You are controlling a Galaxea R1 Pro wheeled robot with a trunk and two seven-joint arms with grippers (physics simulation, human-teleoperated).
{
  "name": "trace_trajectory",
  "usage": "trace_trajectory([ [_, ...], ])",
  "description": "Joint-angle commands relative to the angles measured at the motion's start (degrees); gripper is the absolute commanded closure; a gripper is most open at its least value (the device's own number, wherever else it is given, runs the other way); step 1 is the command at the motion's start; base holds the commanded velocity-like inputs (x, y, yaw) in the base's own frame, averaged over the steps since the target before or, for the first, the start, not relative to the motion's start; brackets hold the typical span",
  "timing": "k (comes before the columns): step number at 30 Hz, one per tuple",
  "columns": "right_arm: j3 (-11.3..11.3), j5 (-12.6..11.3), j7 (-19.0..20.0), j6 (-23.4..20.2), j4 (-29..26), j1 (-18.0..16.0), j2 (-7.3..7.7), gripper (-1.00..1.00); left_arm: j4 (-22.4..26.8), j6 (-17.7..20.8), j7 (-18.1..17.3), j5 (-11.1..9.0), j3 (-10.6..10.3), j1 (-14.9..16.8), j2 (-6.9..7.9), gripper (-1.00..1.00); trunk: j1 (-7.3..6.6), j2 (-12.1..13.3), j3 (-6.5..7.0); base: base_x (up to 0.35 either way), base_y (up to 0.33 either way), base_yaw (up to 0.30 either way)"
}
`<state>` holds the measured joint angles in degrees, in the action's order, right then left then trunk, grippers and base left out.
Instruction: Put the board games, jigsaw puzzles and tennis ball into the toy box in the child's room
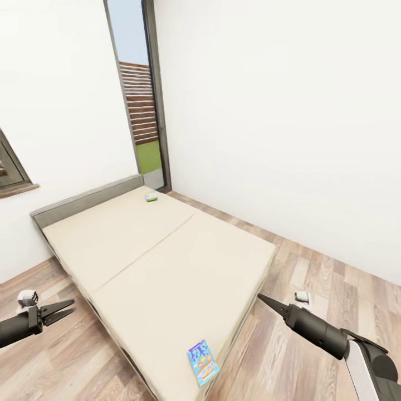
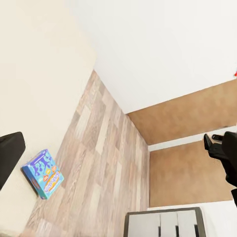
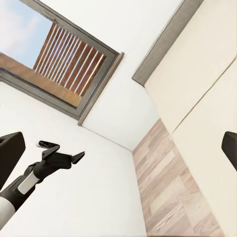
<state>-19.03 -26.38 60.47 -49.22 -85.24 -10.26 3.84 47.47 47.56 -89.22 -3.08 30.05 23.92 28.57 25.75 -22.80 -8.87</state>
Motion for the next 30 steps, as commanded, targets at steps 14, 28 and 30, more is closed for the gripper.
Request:
trace_trajectory([
  [14, -0.05, -0.07, 0.09, -0.27, -0.02, -0.03, 0.03, -1.0, -0.01, 0.61, -0.26, 0.09, 0.02, 0.06, 0.0, -1.0, 0.04, -0.12, 0.01, 0.003, -0.06, 0.134],
  [28, -0.05, -0.07, 0.09, -0.27, -0.02, -0.02, 0.03, -1.0, -0.01, 0.57, -0.35, 0.09, 0.06, 0.06, 0.0, -1.0, 0.04, -0.12, 0.01, 0.0, -0.169, 0.071],
  [30, -0.05, -0.07, 0.09, -0.27, -0.02, -0.02, 0.02, -1.0, -0.01, 0.56, -0.4, 0.09, 0.08, 0.07, 0.0, -1.0, 0.04, -0.12, 0.01, 0.0, -0.162, 0.198],
])
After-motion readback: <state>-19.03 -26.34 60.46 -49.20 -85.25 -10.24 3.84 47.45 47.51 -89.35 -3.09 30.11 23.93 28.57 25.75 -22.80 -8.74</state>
